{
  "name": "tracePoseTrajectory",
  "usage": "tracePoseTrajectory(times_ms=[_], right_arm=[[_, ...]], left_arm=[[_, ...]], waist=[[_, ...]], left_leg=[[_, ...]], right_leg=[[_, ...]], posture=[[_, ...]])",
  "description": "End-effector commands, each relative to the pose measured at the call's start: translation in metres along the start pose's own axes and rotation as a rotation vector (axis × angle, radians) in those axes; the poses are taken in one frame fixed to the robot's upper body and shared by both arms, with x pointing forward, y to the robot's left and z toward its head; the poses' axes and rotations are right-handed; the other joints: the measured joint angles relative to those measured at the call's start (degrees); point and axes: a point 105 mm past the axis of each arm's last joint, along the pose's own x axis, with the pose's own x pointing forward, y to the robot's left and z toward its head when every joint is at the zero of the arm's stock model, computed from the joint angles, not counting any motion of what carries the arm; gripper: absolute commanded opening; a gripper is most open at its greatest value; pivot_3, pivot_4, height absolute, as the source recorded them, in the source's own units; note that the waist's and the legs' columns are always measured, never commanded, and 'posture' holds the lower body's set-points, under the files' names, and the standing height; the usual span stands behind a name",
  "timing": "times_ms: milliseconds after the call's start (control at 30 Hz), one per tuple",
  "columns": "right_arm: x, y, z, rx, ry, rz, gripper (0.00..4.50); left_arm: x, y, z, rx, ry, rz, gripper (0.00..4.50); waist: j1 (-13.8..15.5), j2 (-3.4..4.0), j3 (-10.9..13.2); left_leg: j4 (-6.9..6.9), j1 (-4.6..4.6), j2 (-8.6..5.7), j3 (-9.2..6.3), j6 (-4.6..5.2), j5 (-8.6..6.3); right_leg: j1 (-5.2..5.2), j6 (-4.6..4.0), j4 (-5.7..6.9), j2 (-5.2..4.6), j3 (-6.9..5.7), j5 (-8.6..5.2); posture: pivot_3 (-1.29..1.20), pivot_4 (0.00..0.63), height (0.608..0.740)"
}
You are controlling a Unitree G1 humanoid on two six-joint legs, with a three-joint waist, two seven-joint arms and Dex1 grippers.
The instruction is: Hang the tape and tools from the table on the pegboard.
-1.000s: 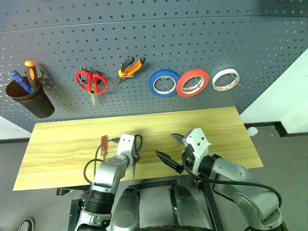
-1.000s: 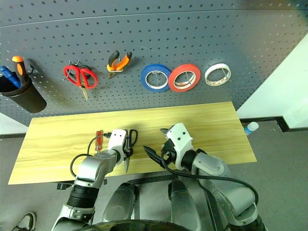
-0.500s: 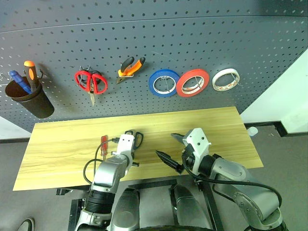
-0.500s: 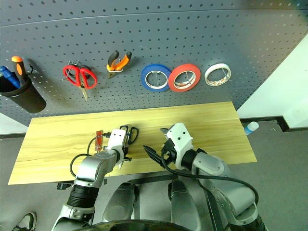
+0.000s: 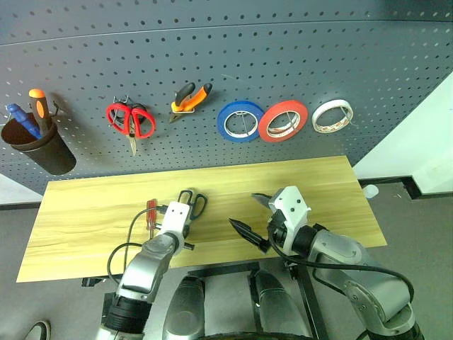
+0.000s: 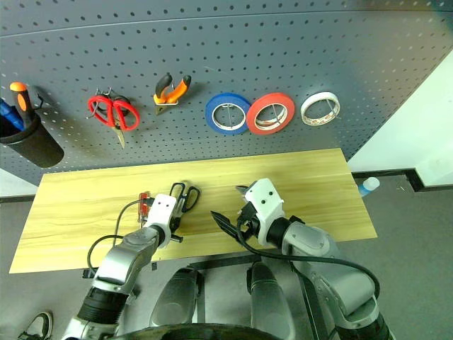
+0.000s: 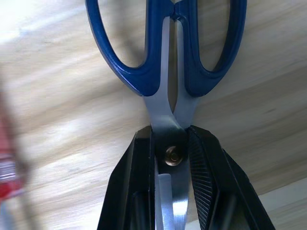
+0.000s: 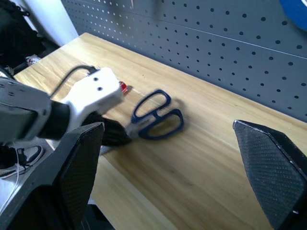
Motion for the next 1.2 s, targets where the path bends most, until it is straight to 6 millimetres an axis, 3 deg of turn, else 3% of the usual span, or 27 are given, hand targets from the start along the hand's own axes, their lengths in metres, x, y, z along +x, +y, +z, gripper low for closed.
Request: tracePoseTrajectory(times_ms=[33,333,467,633,767,1200], right_arm=[[-0.001,0.0,0.006,-0.022,-0.027,0.003,4.5],[-0.001,-0.001,0.013,-0.017,-0.071,0.027,4.5],[-0.008,0.006,0.043,-0.031,-0.259,0.099,4.5],[-0.011,0.013,0.057,-0.028,-0.357,0.149,4.5],[-0.011,0.017,0.058,-0.044,-0.373,0.179,4.5],[0.0,0.005,0.055,-0.078,-0.378,0.202,4.5]], left_arm=[[-0.013,0.007,0.028,0.056,-0.173,0.01,0.65],[-0.032,0.01,0.052,0.137,-0.406,0.029,0.65],[-0.04,0.012,0.057,0.222,-0.498,0.063,0.65],[-0.049,0.021,0.065,0.295,-0.6,0.125,0.65],[-0.053,0.026,0.066,0.314,-0.644,0.162,0.65],[-0.092,0.043,0.1,0.39,-0.93,0.371,0.65]], waist=[[0.24,-0.01,0.0],[0.41,-0.01,-0.02],[0.39,-0.01,-0.03],[0.55,-0.05,-0.09],[1.1,-0.05,-0.18],[4.67,-0.35,-1.96]], left_leg=[[0.0,-0.13,0.0,-0.01,-0.05,0.03],[0.01,-0.5,0.0,-0.01,-0.12,0.07],[0.01,-0.49,-0.01,0.0,-0.1,0.05],[0.01,-0.48,0.0,0.0,-0.05,0.03],[0.01,-0.46,0.0,0.0,-0.05,0.03],[0.03,-0.37,0.0,0.01,-0.05,0.04]], right_leg=[[-0.09,-0.03,0.0,0.0,-0.01,0.02],[-0.2,-0.05,-0.45,-0.09,-0.04,0.07],[-0.15,-0.04,-0.51,-0.1,-0.05,0.07],[-0.12,-0.04,-0.51,-0.1,-0.06,0.09],[-0.11,-0.06,-0.51,-0.1,-0.06,0.11],[0.01,-0.1,-0.5,-0.12,-0.1,0.16]], posture=[[0.25,0.179,0.677],[0.26,0.164,0.677],[0.27,0.155,0.677],[0.28,0.145,0.677],[0.29,0.136,0.677],[0.34,0.105,0.677]])
